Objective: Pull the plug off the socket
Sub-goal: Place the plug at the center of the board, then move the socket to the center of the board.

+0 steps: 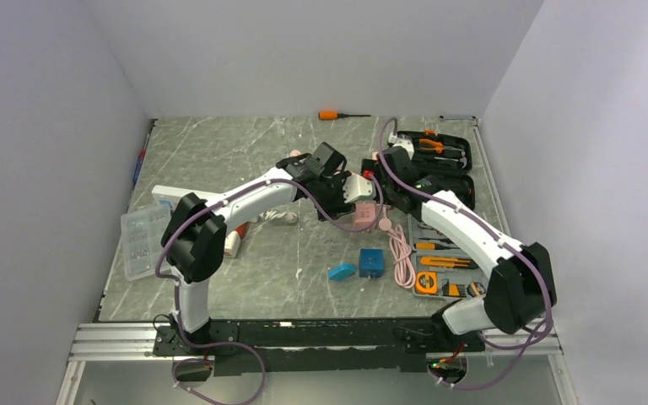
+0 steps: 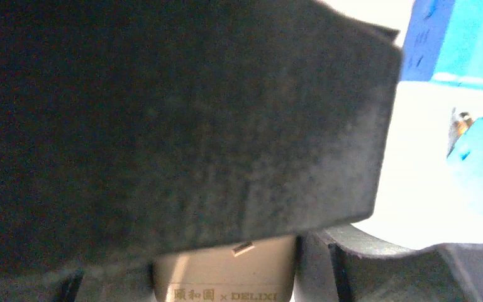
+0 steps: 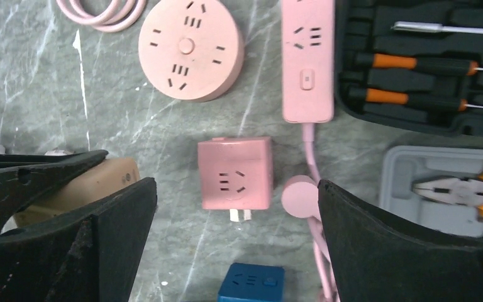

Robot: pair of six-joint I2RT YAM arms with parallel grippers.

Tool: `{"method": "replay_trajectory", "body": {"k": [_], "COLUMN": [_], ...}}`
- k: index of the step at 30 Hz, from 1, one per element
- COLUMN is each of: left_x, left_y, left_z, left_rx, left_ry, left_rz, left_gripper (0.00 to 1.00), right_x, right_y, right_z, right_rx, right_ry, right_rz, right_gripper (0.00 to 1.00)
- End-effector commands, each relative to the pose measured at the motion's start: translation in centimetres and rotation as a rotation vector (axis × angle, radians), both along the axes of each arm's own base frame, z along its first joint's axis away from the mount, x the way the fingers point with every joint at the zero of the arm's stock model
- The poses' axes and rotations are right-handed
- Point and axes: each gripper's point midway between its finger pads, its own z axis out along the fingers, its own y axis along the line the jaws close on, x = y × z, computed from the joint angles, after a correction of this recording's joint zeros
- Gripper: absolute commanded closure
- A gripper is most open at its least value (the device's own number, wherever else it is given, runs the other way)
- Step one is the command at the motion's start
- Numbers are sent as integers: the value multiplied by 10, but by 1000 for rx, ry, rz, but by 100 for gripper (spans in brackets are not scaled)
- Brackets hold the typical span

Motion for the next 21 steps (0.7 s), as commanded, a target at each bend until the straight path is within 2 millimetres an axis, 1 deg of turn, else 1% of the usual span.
{"method": "replay_trajectory", "body": {"k": [1, 3, 5, 9, 13, 15, 16, 17, 18, 19, 20, 21], "left_x": [8, 10, 13, 12, 14, 15, 16, 19, 21, 24, 28, 30], "left_y": [2, -2, -6, -15, -15, -10, -7, -4, 0, 4, 9, 14], "left_z": [-33, -38, -40, -30, -31, -29, -24, -12, -7, 4, 21, 33], "left_rx": [43, 48, 39, -30, -17, 6, -5, -38, -62, -95, -130, -153], "left_ry": [93, 112, 123, 107, 109, 118, 119, 113, 120, 119, 105, 97], "left_rz": [109, 118, 126, 116, 118, 129, 139, 151, 169, 186, 203, 216], "left_gripper": [100, 100, 100, 100, 100, 100, 100, 100, 100, 100, 100, 100], "right_x": [2, -4, -11, -22, -36, -44, -48, -52, -55, -58, -60, -62], "right_y": [-3, -11, -21, -43, -65, -78, -84, -88, -90, -91, -91, -91], "right_z": [98, 102, 100, 90, 80, 71, 62, 55, 48, 40, 32, 24], "right_rx": [132, 121, 101, 73, 53, 20, 3, -6, -14, -19, -21, -23], "right_ry": [-224, -227, -218, -203, -198, -185, -168, -154, -140, -125, -110, -96], "right_rz": [-24, -39, -59, -111, -181, -221, -234, -243, -243, -242, -242, -236], "right_gripper": [0, 0, 0, 0, 0, 0, 0, 0, 0, 0, 0, 0]}}
